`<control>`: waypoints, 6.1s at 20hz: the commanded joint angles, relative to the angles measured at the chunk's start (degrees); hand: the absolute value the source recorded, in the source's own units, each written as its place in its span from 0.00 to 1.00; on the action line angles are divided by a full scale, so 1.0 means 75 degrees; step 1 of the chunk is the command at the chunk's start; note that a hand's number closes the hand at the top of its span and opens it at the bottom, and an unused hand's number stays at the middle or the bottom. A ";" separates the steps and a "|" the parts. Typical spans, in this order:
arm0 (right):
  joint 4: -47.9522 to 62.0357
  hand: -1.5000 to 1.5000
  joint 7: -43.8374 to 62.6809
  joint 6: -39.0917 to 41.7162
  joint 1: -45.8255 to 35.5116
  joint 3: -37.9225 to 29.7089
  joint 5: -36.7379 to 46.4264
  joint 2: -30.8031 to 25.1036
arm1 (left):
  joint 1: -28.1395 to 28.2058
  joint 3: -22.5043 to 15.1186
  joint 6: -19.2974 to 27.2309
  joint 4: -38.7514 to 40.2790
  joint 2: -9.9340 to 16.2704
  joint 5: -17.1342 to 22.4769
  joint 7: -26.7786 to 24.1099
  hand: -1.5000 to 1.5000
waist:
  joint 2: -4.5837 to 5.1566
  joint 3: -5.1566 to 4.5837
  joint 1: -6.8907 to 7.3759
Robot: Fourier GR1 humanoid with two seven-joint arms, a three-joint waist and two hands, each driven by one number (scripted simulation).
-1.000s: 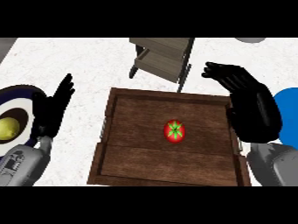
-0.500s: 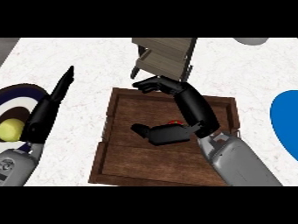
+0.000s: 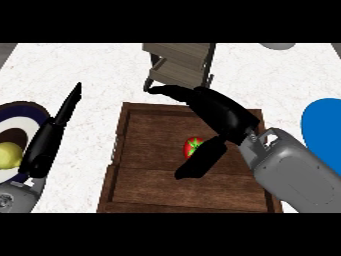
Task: Pick the tomato from the tray and place it in the tiered basket
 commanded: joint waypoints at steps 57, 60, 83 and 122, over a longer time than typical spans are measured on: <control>0.0197 0.00 0.5347 0.1939 -0.0255 0.2485 0.3711 0.0154 | 0.0712 0.0590 -0.0478 -0.0831 -0.0640 -0.0998 0.0246 0.50 | 0.0093 0.0030 -0.0004; -0.0023 0.00 0.5151 0.2009 0.0127 0.2330 0.4017 0.0074 | 0.0982 0.0806 -0.0710 -0.0626 -0.0609 -0.0907 -0.0344 0.50 | 0.0088 0.0029 -0.0015; 0.1598 1.00 0.2721 0.1705 0.1623 0.0971 0.6166 0.1673 | 0.0645 0.1543 -0.1596 -0.0534 -0.1151 -0.1316 -0.0017 0.50 | 0.0102 0.0032 -0.0008; 0.0312 1.00 0.3212 0.4865 -0.3066 -0.7055 0.2542 -0.3478 | 0.0909 0.1576 -0.1696 -0.0613 -0.1792 -0.2093 -0.0150 0.50 | 0.0087 0.0007 0.0046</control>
